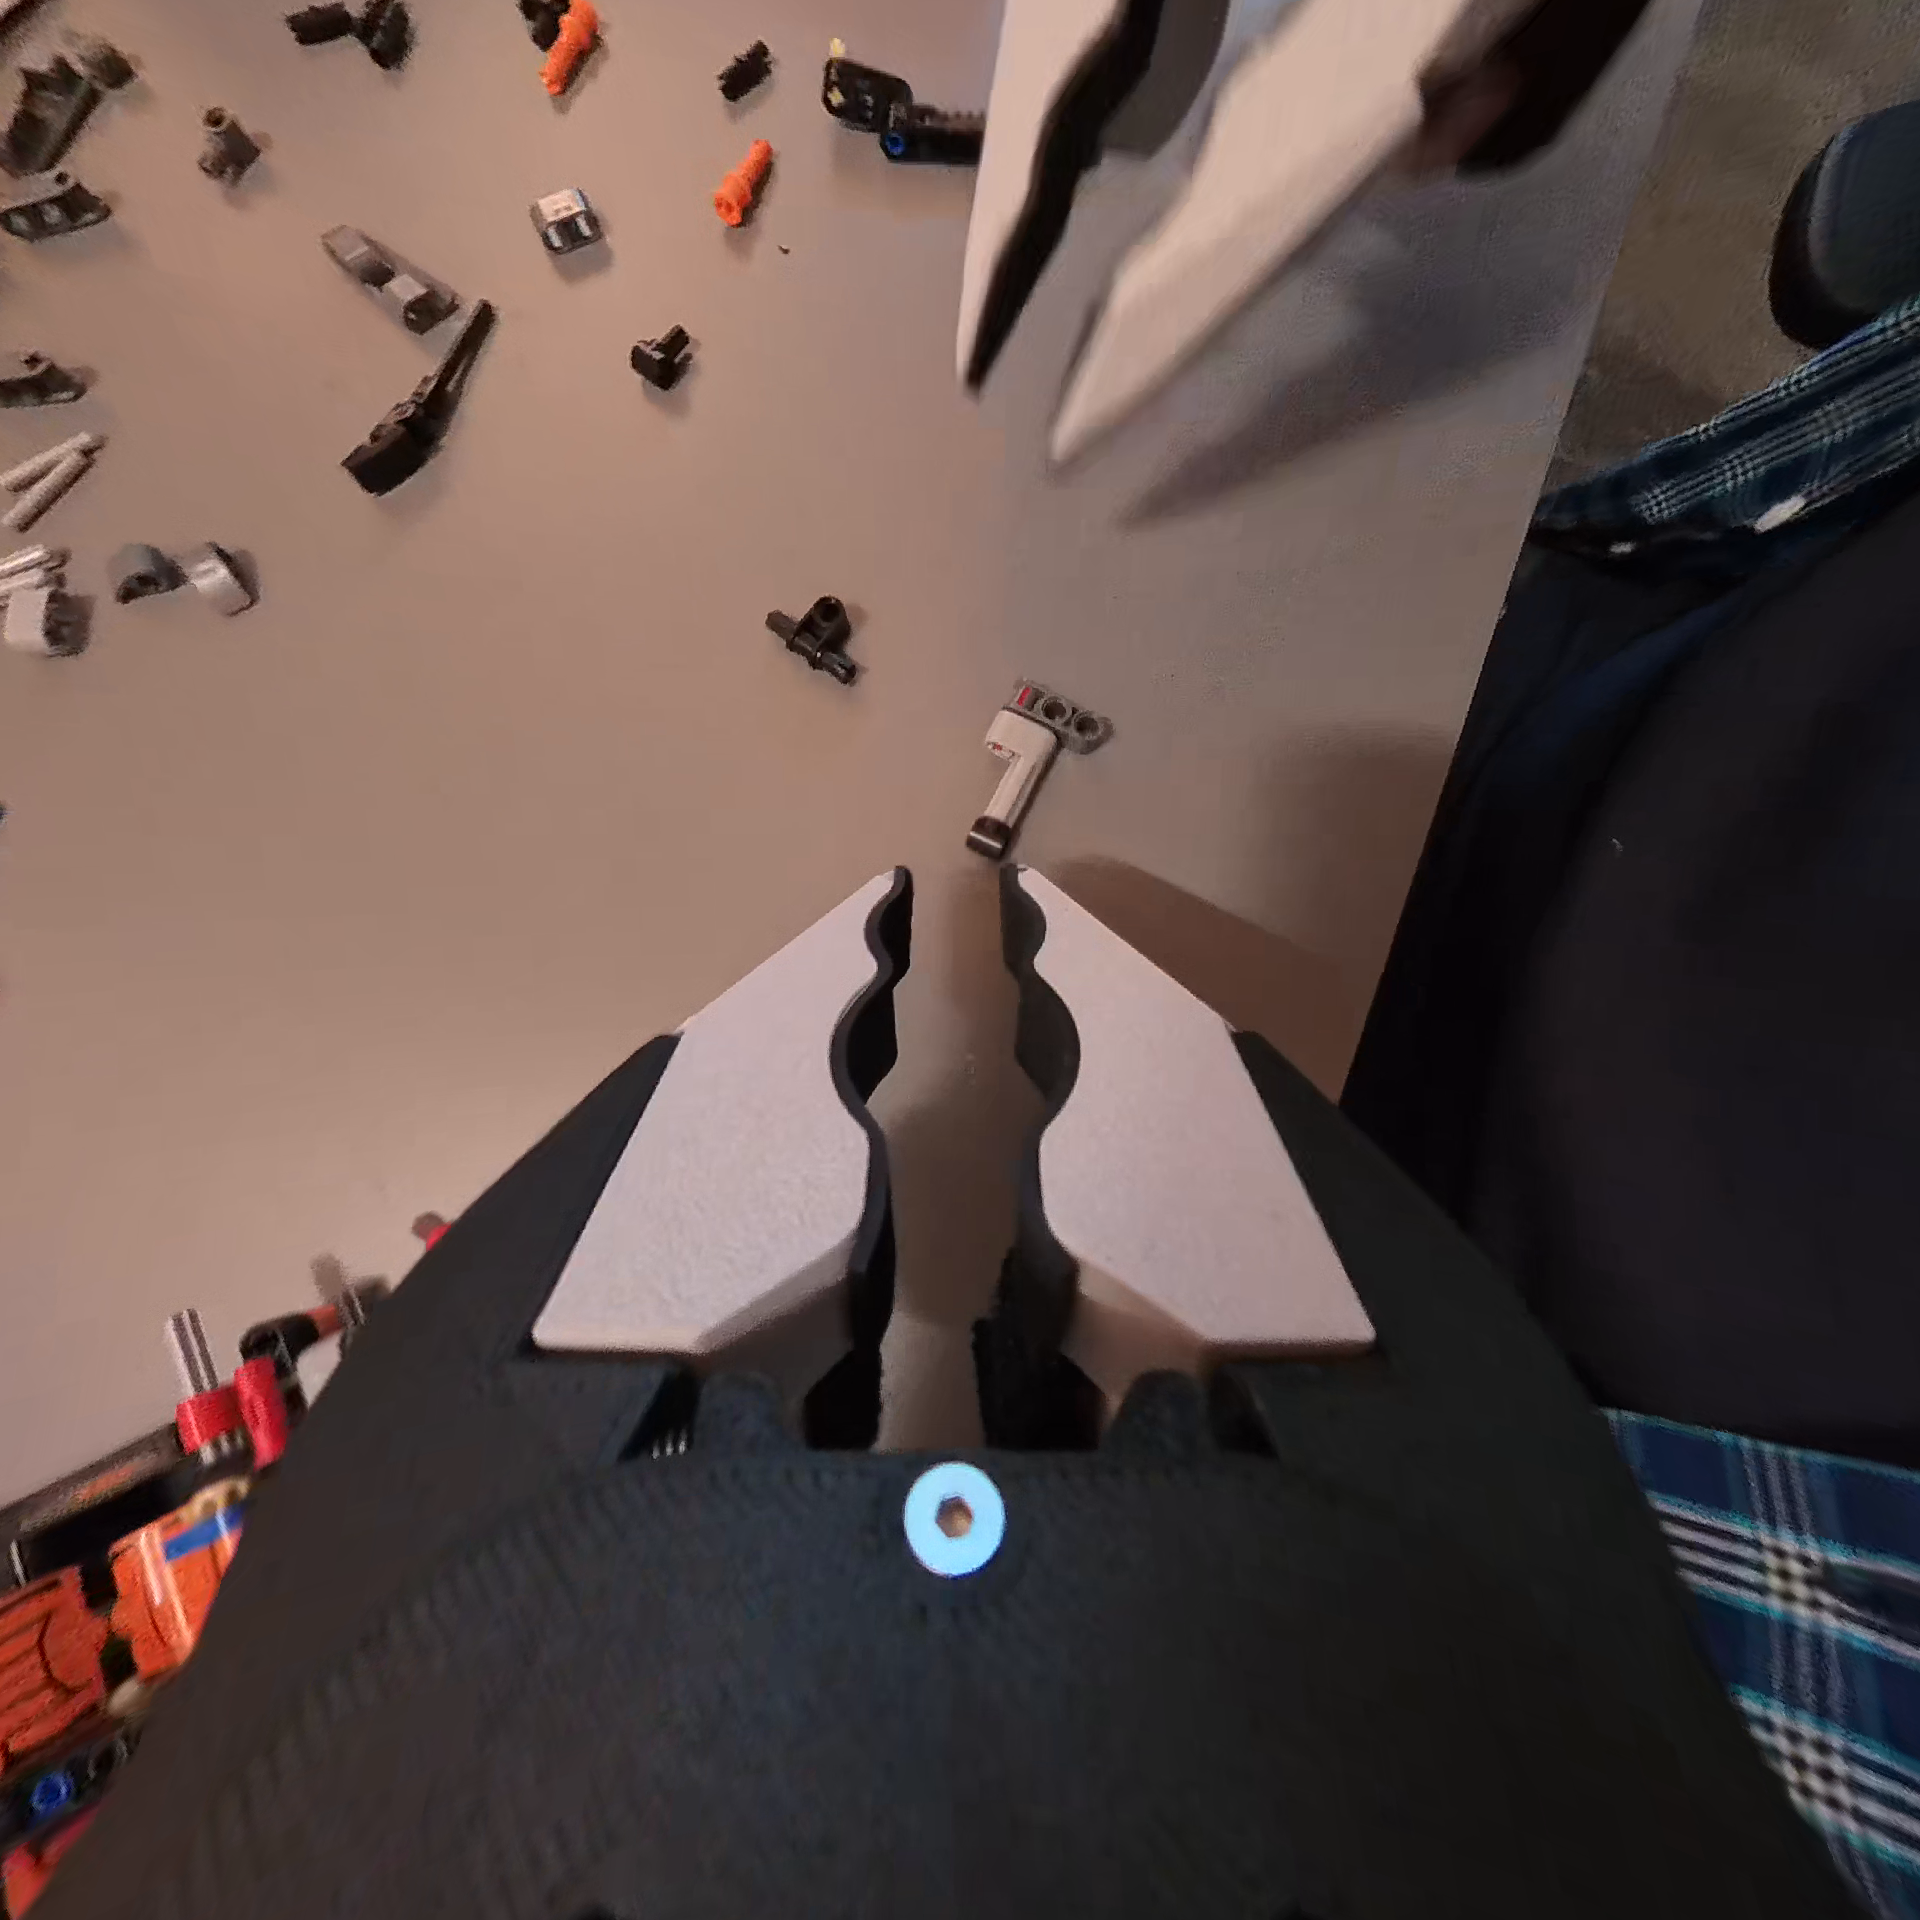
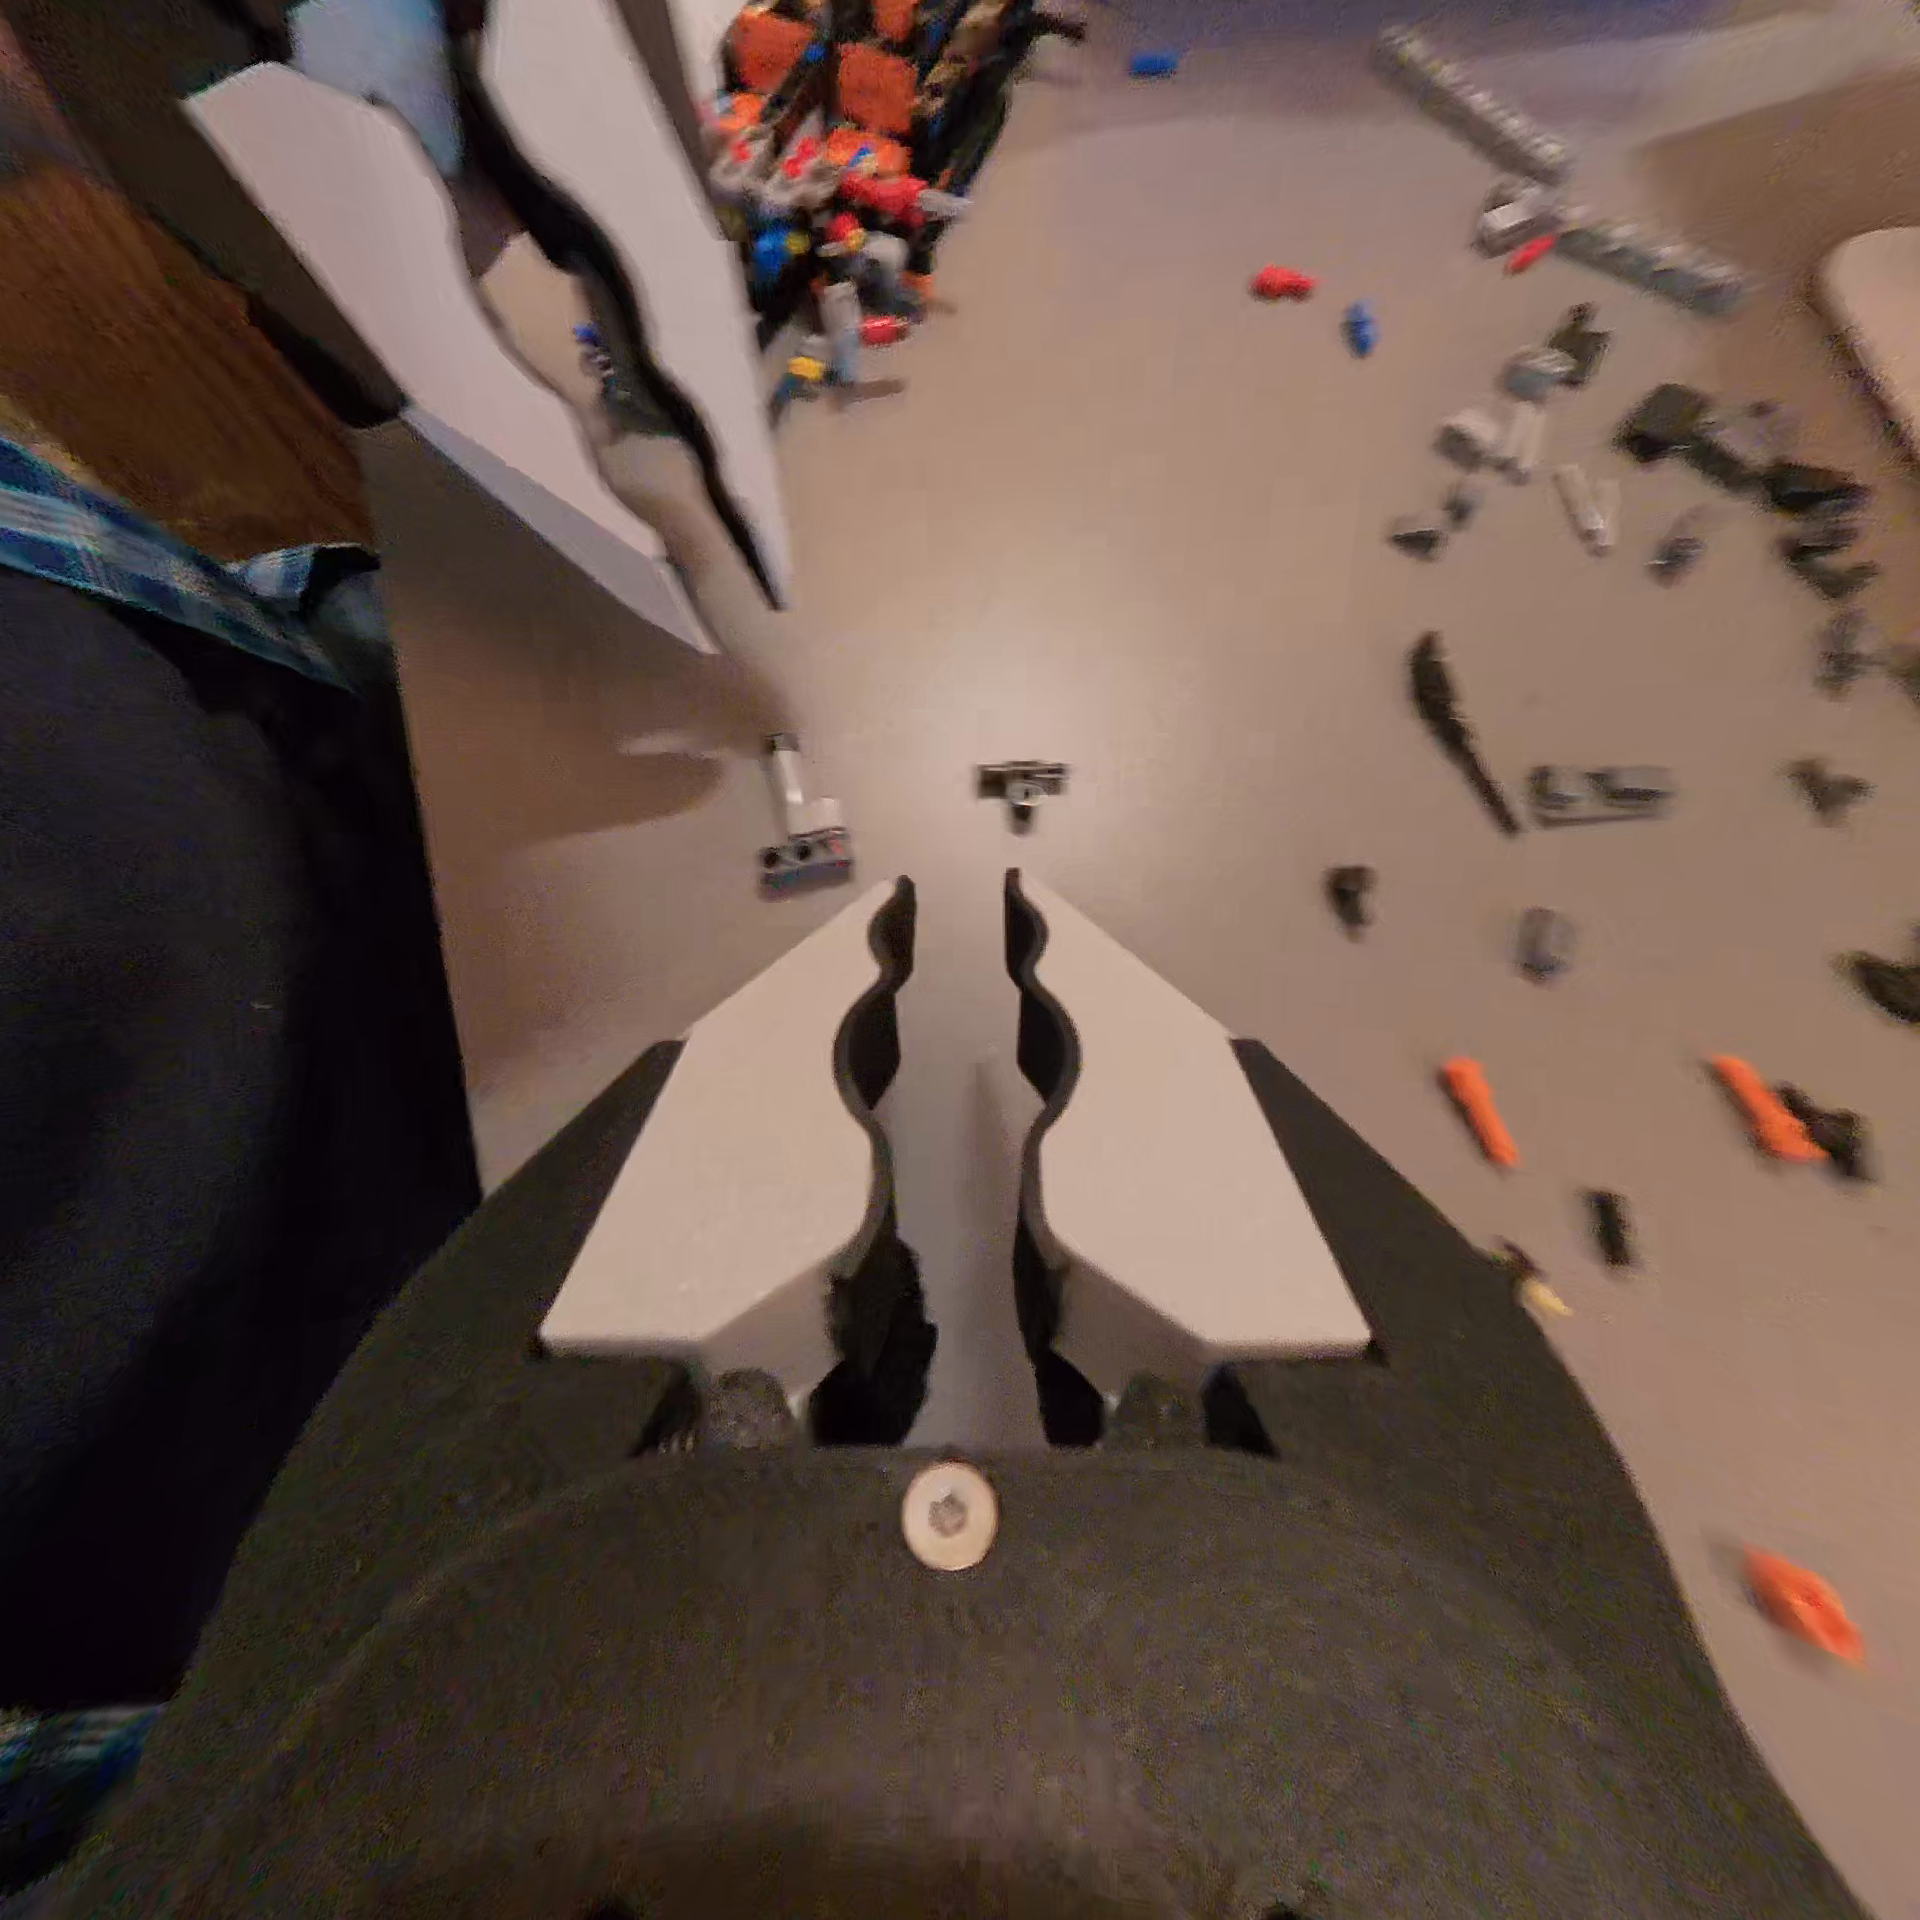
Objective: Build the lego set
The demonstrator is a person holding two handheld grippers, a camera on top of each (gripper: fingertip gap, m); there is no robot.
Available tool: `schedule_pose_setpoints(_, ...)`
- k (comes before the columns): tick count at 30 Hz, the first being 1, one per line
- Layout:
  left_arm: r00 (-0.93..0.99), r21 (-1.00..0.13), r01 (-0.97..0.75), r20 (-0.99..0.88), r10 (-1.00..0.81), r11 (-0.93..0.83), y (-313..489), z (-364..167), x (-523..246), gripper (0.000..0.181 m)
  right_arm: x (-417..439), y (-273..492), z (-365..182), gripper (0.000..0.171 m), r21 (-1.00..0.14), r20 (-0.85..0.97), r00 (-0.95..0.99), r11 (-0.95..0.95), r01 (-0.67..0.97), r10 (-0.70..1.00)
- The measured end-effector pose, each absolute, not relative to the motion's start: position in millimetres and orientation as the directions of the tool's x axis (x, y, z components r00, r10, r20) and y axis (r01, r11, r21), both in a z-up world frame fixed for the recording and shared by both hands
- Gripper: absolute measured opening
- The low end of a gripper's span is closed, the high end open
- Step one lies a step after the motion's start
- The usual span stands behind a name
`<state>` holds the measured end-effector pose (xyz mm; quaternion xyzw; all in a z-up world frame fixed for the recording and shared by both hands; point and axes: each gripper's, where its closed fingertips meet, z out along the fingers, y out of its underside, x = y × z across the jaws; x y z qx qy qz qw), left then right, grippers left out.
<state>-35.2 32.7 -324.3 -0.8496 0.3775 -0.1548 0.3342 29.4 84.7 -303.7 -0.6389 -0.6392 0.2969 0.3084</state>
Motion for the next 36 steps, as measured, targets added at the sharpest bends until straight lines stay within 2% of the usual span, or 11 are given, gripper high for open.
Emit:
schedule_pose_setpoints(1,0.679,-0.692,-0.523,0.014,-0.734,-0.497,31,-323,-38,0.015,35,98,-297,0.011,-0.784,0.022,0.038,-0.007,0.621,0.999)
schedule_pose_setpoints(4,0.706,-0.71,-0.478,0.039,-0.707,-0.517,26,-321,-42,0.014,52,146,-283,0.012,-0.793,0.054,0.135,-0.04,0.607,0.989)
schedule_pose_setpoints(8,0.727,-0.729,-0.442,0.049,-0.685,-0.522,24,-319,-43,0.014,60,211,-286,0.013,-0.74,0.151,0.158,0.006,0.672,0.976)
schedule_pose_setpoints(14,0.737,-0.739,-0.438,0.032,-0.675,-0.512,26,-318,-45,0.012,34,262,-313,0.013,-0.622,0.281,-0.069,0.236,0.746,0.957)
schedule_pose_setpoints(18,0.745,-0.737,-0.437,0.025,-0.667,-0.516,29,-318,-49,0.012,31,287,-331,0.013,-0.535,0.304,-0.166,0.312,0.785,0.938)
schedule_pose_setpoints(29,0.732,-0.733,-0.45,0.024,-0.68,-0.51,33,-320,-46,0.012,32,300,-348,0.006,-0.498,0.262,-0.241,0.345,0.795,0.934)
schedule_pose_setpoints(34,0.734,-0.744,-0.446,0.014,-0.679,-0.497,39,-315,-43,0.012,33,300,-347,0.001,-0.526,0.203,-0.202,0.281,0.803,0.958)
schedule_pose_setpoints(36,0.741,-0.76,-0.435,0.002,-0.672,-0.482,45,-310,-42,0.012,29,289,-338,0.001,-0.579,0.144,-0.183,0.233,0.781,0.972)
